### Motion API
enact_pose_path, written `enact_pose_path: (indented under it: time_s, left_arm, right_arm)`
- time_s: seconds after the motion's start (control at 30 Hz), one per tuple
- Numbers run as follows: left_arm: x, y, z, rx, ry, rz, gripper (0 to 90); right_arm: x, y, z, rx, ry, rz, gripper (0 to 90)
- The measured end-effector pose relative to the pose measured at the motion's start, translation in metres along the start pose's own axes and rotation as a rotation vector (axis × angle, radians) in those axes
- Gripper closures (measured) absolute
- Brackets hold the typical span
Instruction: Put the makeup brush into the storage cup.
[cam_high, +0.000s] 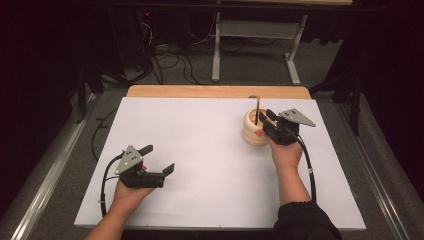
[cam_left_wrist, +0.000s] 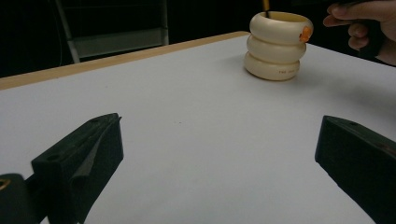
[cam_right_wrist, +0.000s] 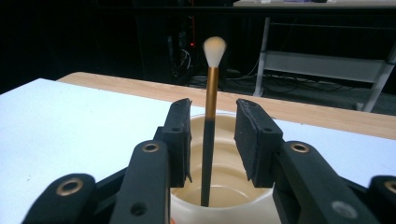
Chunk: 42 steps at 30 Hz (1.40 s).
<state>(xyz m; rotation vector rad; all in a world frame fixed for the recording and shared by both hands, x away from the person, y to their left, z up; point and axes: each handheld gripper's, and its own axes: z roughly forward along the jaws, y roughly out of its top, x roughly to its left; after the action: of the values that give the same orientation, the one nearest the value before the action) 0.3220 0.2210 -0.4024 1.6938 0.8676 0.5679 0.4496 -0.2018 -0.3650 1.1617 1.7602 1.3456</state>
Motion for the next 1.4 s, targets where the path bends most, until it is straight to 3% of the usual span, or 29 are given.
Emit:
enact_pose_path:
  time_s: [0.2, 0.37, 0.57, 0.77, 1.0, 1.4]
  left_arm:
    - [0.0, 0.0, 0.0, -0.003, 0.002, -0.001, 1.7]
    - [-0.001, 0.0, 0.0, -0.002, 0.002, 0.0, 1.7]
    - [0.0, 0.0, 0.0, 0.001, 0.002, 0.0, 1.7]
    - [0.0, 0.001, 0.0, 0.002, 0.003, 0.0, 1.6]
    - [0.0, 0.0, -0.001, 0.005, 0.005, -0.001, 1.7]
    - [0.002, -0.001, -0.001, 0.017, 0.015, -0.002, 1.6]
  right_arm:
    - [-0.001, 0.001, -0.002, 0.003, 0.006, 0.007, 62.7]
    - [-0.002, 0.002, -0.003, 0.006, 0.019, 0.015, 51.4]
    - [-0.003, 0.003, -0.007, 0.013, 0.043, 0.033, 31.7]
    - [-0.003, 0.005, -0.012, 0.008, 0.037, 0.053, 18.7]
    - [0.002, 0.006, -0.017, 0.025, 0.048, 0.023, 5.2]
    - [0.01, -0.004, -0.025, 0.056, 0.071, -0.016, 1.0]
